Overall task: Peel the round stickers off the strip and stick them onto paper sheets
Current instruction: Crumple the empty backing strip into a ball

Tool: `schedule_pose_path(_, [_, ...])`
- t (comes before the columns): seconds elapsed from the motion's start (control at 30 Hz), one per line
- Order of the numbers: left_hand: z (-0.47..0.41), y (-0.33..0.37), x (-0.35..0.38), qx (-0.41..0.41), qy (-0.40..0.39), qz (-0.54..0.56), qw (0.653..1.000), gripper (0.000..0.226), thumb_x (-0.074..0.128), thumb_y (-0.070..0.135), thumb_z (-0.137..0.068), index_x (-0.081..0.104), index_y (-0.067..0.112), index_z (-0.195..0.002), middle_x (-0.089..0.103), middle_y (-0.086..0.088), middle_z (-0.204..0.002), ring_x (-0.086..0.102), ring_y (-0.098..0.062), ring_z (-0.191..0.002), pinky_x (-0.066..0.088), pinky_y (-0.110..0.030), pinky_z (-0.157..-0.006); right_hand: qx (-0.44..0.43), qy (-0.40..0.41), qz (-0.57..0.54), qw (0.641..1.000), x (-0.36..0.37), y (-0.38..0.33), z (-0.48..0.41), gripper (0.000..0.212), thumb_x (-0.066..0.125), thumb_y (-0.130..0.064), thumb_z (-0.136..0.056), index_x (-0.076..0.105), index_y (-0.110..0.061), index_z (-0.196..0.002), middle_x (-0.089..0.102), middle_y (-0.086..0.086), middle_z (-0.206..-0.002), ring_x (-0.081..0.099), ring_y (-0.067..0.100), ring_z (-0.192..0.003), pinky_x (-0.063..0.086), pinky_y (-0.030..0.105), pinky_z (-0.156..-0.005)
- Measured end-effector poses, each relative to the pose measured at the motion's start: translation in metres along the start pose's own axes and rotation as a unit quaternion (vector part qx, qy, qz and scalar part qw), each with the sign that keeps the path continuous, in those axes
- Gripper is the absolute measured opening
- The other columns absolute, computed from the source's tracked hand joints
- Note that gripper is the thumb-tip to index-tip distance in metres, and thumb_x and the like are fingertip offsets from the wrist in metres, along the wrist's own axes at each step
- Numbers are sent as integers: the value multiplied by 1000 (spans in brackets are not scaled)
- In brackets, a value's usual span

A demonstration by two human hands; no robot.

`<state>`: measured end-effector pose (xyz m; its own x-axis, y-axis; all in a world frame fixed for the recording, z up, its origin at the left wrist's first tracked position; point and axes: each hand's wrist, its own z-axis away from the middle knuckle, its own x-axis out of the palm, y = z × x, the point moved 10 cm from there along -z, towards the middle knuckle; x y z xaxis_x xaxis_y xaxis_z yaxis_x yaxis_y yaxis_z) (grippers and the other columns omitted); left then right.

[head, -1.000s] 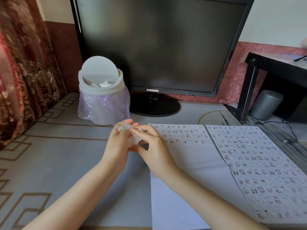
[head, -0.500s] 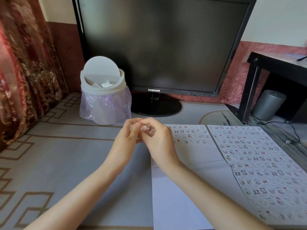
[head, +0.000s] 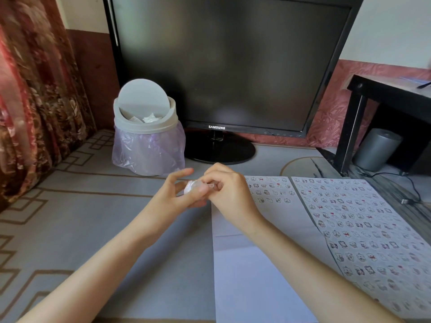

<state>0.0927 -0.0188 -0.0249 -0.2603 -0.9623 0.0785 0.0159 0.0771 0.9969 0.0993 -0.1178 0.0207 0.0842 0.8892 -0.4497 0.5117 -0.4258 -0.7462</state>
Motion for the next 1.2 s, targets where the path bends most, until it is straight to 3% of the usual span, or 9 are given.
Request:
schedule_pose_path(0.1, [4, 4, 6, -1, -66, 81, 994, 43, 47, 24, -91, 55, -1, -126, 65, -13, -122, 61, -19, -115, 49, -25, -96, -2, 30, -35, 999, -7, 1, -2, 5, 72, 3, -75, 69, 1, -72, 54, -5, -72, 47, 7, -62, 38, 16, -59])
schedule_pose_path(0.3, [3, -3, -14, 12, 27, 96, 995, 40, 63, 17, -76, 66, 1, -113, 71, -11, -108, 67, -18, -105, 53, -19, -88, 16, 44, -11, 999, 1, -5, 5, 9, 66, 0, -82, 73, -4, -85, 56, -5, -79, 54, 11, -67, 40, 16, -60])
schedule_pose_path(0.43, [4, -3, -35, 23, 83, 86, 993, 29, 63, 11, -80, 68, -5, -104, 74, -16, -95, 71, -19, -89, 55, -19, -78, -41, -103, 35, 993, 22, -18, 15, 41, 56, -1, -88, 61, -15, -126, 51, -2, -105, 52, 1, -83, 40, 11, -84])
schedule_pose_path(0.5, [5, -2, -41, 18, 95, 44, 994, 19, 62, 5, -84, 70, -4, -99, 74, -15, -90, 71, -18, -83, 55, -17, -72, -40, -176, 52, 982, 31, -14, 21, 47, 56, -2, -89, 52, -15, -135, 45, -4, -112, 50, -2, -88, 36, 10, -90])
schedule_pose_path(0.63, [6, 6, -35, 23, 91, -54, 994, 14, 63, -2, -85, 73, 7, -90, 73, 3, -69, 60, -3, -53, 50, -13, -55, -68, -139, 57, 986, 18, -16, 10, 23, 66, -8, -84, 70, -6, -107, 51, -6, -93, 49, 6, -75, 38, 16, -71])
schedule_pose_path(0.73, [5, 8, -33, 10, 74, -92, 993, 17, 63, -2, -86, 71, 13, -89, 71, 3, -65, 55, -5, -47, 50, -14, -53, -88, -114, 67, 987, 14, -16, 9, 16, 69, -15, -80, 71, -5, -93, 53, -4, -85, 46, 7, -68, 40, 22, -65])
schedule_pose_path(0.87, [6, 5, -33, -23, 72, -50, 996, 28, 70, 3, -81, 54, 11, -103, 73, -5, -73, 66, -13, -56, 55, -17, -61, -128, -56, 134, 981, 7, -17, 13, 11, 66, -18, -84, 70, -13, -93, 59, -6, -85, 50, 8, -67, 49, 38, -63])
schedule_pose_path(1.03, [12, 8, -11, -31, -35, 120, 992, 40, 60, 19, -81, 58, -2, -115, 70, -16, -110, 68, -24, -102, 55, -25, -86, -86, 2, 52, 995, -7, -6, 2, 8, 67, -14, -81, 73, -10, -85, 62, -2, -81, 60, 16, -69, 51, 41, -64])
schedule_pose_path(1.2, [10, -1, -32, -42, 63, 163, 984, 30, 57, 15, -87, 59, 5, -115, 70, -17, -98, 70, -22, -84, 58, -24, -68, -47, 42, 22, 998, -6, -6, 3, 6, 69, -16, -79, 73, -12, -79, 58, -10, -75, 57, 9, -66, 44, 23, -60])
